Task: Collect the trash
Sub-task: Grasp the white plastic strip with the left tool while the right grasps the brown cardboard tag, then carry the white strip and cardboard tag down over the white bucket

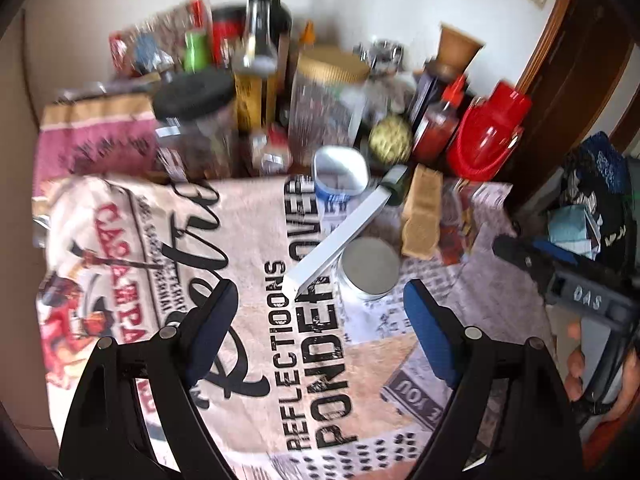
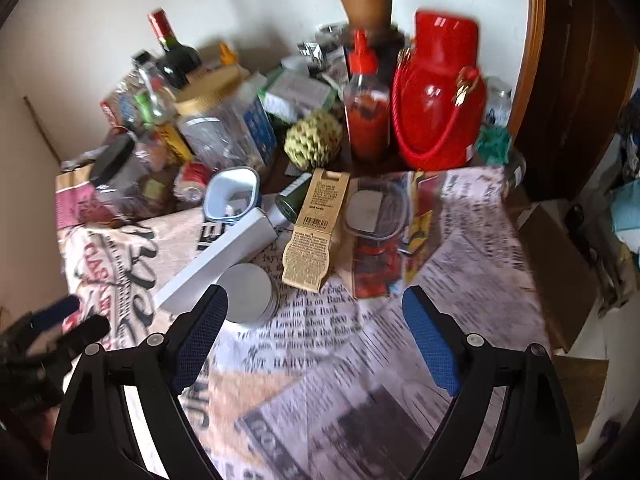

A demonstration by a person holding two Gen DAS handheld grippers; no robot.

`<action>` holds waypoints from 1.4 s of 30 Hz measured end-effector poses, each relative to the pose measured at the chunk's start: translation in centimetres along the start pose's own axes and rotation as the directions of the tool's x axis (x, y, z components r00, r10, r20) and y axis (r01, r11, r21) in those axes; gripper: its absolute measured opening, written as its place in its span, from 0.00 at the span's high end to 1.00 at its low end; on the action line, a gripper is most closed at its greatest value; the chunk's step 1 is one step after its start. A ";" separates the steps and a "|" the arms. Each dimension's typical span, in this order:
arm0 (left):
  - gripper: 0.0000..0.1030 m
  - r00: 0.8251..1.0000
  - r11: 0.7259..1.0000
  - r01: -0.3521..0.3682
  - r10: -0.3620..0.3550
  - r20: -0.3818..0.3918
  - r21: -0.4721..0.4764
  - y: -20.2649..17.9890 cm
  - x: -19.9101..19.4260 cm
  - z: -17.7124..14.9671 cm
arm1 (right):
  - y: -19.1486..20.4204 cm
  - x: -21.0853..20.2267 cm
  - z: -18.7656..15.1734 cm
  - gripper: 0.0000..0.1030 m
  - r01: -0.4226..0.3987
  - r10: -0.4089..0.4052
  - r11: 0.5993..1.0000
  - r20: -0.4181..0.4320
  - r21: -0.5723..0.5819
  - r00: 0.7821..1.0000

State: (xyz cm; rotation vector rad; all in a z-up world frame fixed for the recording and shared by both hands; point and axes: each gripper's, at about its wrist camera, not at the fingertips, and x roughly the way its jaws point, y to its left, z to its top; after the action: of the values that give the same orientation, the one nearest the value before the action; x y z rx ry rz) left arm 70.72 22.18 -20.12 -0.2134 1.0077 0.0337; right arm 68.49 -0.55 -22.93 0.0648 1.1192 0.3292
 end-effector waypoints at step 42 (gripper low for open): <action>0.85 0.999 0.991 0.050 -0.052 0.016 0.122 -3.3 3.8 0.2 | 0.6 -0.3 -1.2 0.57 -0.037 0.042 0.997 0.078 -0.069 0.996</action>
State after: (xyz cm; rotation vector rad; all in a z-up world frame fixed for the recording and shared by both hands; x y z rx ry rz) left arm 73.35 18.71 -22.71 -0.1270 0.9812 -0.0720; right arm 67.19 -0.22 -23.06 0.0397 1.0285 0.3967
